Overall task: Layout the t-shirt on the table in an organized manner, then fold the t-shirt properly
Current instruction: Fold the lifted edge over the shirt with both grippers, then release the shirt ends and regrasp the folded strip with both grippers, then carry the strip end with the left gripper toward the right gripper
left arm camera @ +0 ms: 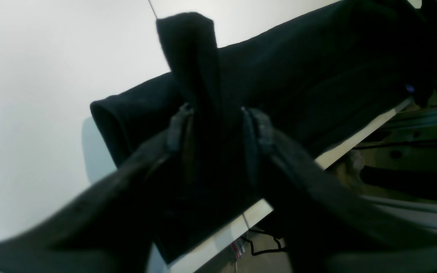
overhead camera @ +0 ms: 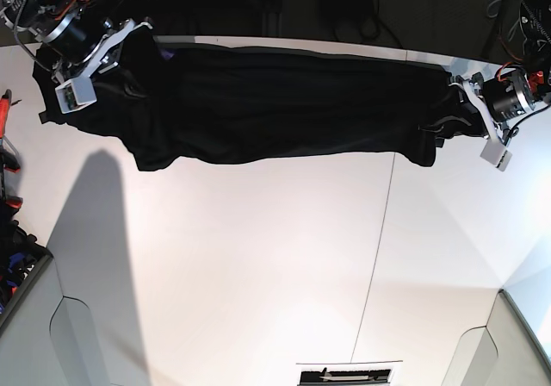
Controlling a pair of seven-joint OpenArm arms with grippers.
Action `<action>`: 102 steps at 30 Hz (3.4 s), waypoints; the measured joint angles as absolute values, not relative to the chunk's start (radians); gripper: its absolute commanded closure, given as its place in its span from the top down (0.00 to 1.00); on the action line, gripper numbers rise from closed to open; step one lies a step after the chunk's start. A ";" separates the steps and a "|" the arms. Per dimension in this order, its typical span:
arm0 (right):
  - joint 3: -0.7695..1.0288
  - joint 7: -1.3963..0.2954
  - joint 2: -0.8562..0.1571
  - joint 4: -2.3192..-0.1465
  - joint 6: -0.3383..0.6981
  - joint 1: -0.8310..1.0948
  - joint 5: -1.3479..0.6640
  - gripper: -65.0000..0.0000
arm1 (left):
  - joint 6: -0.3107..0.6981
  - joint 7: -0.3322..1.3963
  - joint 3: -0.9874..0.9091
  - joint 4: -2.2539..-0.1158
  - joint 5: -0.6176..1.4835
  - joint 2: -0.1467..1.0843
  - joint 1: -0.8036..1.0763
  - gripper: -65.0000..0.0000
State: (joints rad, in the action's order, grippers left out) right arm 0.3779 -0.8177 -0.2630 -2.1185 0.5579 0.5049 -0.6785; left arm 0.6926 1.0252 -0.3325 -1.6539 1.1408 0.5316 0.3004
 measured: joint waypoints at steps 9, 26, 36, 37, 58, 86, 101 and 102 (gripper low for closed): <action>0.378 -0.812 -0.253 -2.119 0.558 0.504 -0.654 0.44 | 0.693 0.979 -0.332 -1.654 1.052 0.532 0.303 0.54; 0.389 -0.695 -0.159 -2.202 0.550 0.402 -0.490 0.00 | 0.693 0.979 -0.516 -1.654 1.101 0.524 0.339 0.54; 0.389 -0.696 -0.159 -1.790 0.540 0.310 -0.450 0.00 | 0.693 0.963 -0.516 -1.654 1.098 0.428 0.340 0.61; 0.389 -0.690 -0.158 -1.767 0.540 0.310 -0.454 0.00 | 0.693 0.963 -0.516 -1.650 1.095 0.419 0.340 0.61; 0.388 -0.640 -0.157 -1.694 0.543 0.274 -0.452 0.00 | 0.690 0.891 -0.507 -1.438 1.101 0.377 0.332 0.61; 0.393 -0.647 -0.157 -1.689 0.543 0.238 -0.545 0.00 | 0.699 0.645 -0.319 -1.440 0.780 0.334 0.245 0.00; 0.516 -0.682 -0.155 -1.758 0.551 0.180 -0.620 0.00 | 0.598 0.619 -0.269 -1.372 0.479 0.506 -0.056 0.00; 0.516 -0.682 -0.155 -1.759 0.551 0.181 -0.620 0.00 | 0.595 0.619 -0.243 -1.380 0.477 0.525 -0.065 0.00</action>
